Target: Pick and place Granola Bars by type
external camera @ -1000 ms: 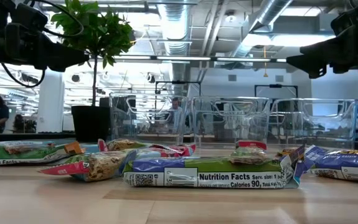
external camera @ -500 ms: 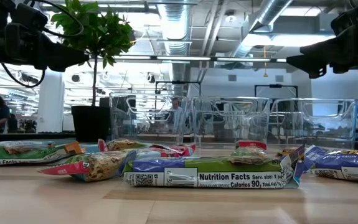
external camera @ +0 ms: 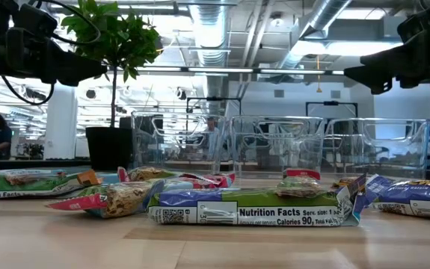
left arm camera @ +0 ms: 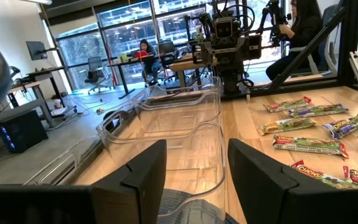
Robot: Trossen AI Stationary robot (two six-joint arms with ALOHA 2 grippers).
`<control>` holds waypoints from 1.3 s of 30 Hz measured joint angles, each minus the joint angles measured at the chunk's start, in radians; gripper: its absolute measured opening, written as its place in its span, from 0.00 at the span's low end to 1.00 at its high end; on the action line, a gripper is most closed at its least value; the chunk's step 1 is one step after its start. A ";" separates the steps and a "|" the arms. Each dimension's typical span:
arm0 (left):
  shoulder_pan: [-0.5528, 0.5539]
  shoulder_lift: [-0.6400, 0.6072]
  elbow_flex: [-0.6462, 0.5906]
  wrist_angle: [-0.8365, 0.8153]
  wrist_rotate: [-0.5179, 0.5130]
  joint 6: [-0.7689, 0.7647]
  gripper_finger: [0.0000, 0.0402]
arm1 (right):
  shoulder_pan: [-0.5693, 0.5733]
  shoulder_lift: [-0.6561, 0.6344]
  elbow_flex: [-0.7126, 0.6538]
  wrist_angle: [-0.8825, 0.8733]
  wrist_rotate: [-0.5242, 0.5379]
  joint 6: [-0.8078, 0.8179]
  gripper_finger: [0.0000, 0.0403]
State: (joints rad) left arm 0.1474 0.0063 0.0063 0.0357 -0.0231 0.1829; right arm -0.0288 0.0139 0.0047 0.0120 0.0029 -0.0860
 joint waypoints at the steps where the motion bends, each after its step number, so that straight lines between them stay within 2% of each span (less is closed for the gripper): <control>1: 0.000 0.000 0.000 0.000 0.000 0.000 0.42 | 0.000 0.000 0.000 0.000 0.000 0.000 0.67; 7: 0.000 0.000 0.000 0.029 0.000 -0.036 0.42 | 0.000 0.000 0.000 0.000 0.000 0.000 0.67; 14: 0.000 0.000 0.000 0.086 -0.004 -0.206 0.42 | 0.000 0.000 0.000 0.000 0.000 0.000 0.67; 18: 0.000 0.000 0.000 0.087 -0.070 -0.253 0.42 | 0.000 0.000 0.000 0.000 0.000 0.000 0.67; 28: 0.000 0.000 0.000 0.075 -0.101 -0.250 0.42 | 0.000 0.000 0.000 0.080 -0.001 0.000 0.67; 33: 0.000 0.000 0.000 0.041 -0.203 -0.230 0.42 | 0.003 0.000 0.000 0.119 -0.005 0.075 0.67; 37: 0.000 0.000 0.000 0.085 -0.296 -0.218 0.42 | 0.002 0.000 0.000 0.192 0.000 0.094 0.67; 39: 0.000 0.000 0.002 0.109 -0.297 -0.174 0.42 | -0.002 0.000 0.001 0.233 0.033 0.090 0.67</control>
State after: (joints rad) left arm 0.1478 0.0059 0.0083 0.1448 -0.3201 0.0086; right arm -0.0304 0.0139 0.0057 0.2450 0.0363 0.0038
